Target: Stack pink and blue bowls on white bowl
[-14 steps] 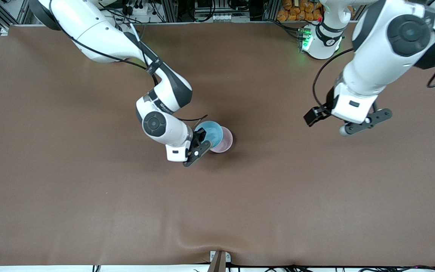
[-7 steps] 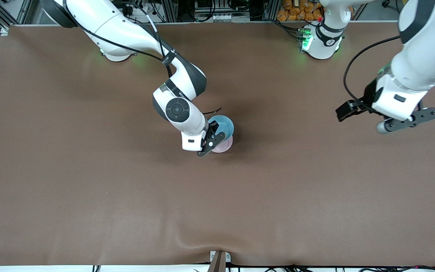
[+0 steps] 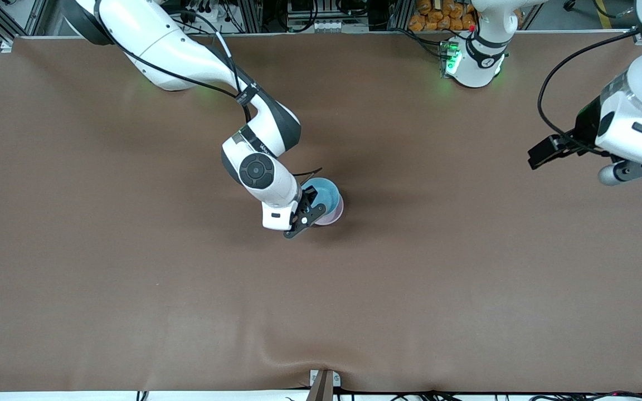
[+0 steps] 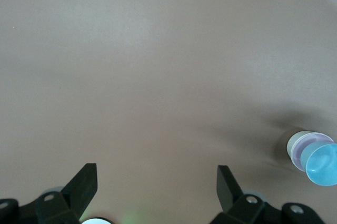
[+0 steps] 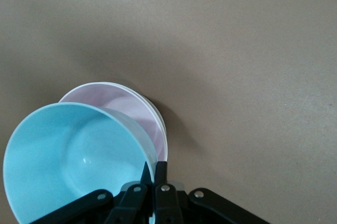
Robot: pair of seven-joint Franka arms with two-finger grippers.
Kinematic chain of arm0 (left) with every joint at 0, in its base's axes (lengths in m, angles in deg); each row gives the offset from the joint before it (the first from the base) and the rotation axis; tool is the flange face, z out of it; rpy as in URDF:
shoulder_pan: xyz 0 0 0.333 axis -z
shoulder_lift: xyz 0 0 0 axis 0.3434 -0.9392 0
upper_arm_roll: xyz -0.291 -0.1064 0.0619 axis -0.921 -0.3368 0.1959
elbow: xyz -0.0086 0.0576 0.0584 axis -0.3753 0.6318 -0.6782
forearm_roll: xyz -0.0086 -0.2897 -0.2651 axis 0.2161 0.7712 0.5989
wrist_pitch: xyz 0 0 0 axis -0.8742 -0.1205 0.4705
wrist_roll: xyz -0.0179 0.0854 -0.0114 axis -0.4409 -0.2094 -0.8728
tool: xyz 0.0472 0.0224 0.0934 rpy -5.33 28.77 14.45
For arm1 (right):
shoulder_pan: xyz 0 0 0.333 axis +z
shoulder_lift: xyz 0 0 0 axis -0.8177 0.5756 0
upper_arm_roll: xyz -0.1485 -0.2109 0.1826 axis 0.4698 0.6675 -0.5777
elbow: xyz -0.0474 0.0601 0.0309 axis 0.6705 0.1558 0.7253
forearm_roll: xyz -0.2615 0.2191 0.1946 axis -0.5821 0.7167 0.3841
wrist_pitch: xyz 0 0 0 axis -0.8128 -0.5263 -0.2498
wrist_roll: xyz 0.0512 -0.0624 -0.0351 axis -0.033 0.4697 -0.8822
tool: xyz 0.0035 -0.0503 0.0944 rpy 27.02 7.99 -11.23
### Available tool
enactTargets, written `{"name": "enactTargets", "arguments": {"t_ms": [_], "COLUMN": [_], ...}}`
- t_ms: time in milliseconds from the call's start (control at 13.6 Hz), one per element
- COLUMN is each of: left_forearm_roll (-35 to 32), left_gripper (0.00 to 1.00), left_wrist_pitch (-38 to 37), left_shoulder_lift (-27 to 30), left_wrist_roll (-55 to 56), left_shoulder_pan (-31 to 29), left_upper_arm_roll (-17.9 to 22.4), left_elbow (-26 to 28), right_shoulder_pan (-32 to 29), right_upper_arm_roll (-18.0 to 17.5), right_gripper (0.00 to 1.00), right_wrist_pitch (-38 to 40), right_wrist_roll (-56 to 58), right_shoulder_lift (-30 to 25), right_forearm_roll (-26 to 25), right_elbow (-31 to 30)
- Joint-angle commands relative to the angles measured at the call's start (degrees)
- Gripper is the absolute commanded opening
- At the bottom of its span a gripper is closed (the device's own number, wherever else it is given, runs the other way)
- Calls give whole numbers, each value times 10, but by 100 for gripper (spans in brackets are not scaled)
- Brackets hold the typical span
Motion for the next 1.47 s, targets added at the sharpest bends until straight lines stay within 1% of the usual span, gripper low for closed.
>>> {"name": "enactTargets", "arguments": {"t_ms": [0,220,366,440,513,586,659,733,806,879,953,1246,1392], "left_forearm_roll": [8,14,19,13,12,13,14,16,17,18,18,18,19], "left_gripper": [100,100,100,100,100,100,100,100,100,100,100,100,100], "left_wrist_pitch": [-9,-9,-5,-5,-6,-12,-14,-12,-10,-11,-11,-11,-11], "left_shoulder_lift": [8,13,15,28,32,35,44,56,62,65,69,78,80], "left_wrist_roll": [-10,-16,-54,-80,-99,-121,-141,-151,-153,-156,-159,-160,-160], "left_shoulder_pan": [-5,-4,-2,5,33,72,110,145,175,192,198,195,193], "left_upper_arm_roll": [-7,-9,-1,13,43,96,142,187,220,245,253,252,250], "left_elbow": [0,1,2,4,6,6,11,29,38,41,43,52,52], "right_shoulder_pan": [5,10,11,11,11,11,11,11,11,11,11,4,-24], "right_upper_arm_roll": [-1,-1,-1,-1,-1,-1,-1,-1,-1,-1,-1,-1,-1], "right_gripper": [0,0,0,0,0,23,86,100,100,100,100,100,100], "right_wrist_pitch": [-1,-1,-1,-1,-2,-10,-15,-16,-17,-17,-16,-16,-8], "right_wrist_roll": [-28,-37,-39,-40,-40,-39,-39,-39,-39,-39,-39,-38,-38], "right_shoulder_lift": [15,20,24,26,26,26,26,25,25,25,25,17,-2], "right_forearm_roll": [-10,-10,-10,-10,-11,-14,-14,-13,-13,-13,-12,-13,-11], "right_elbow": [20,28,33,36,36,36,36,36,36,36,36,36,35]}}
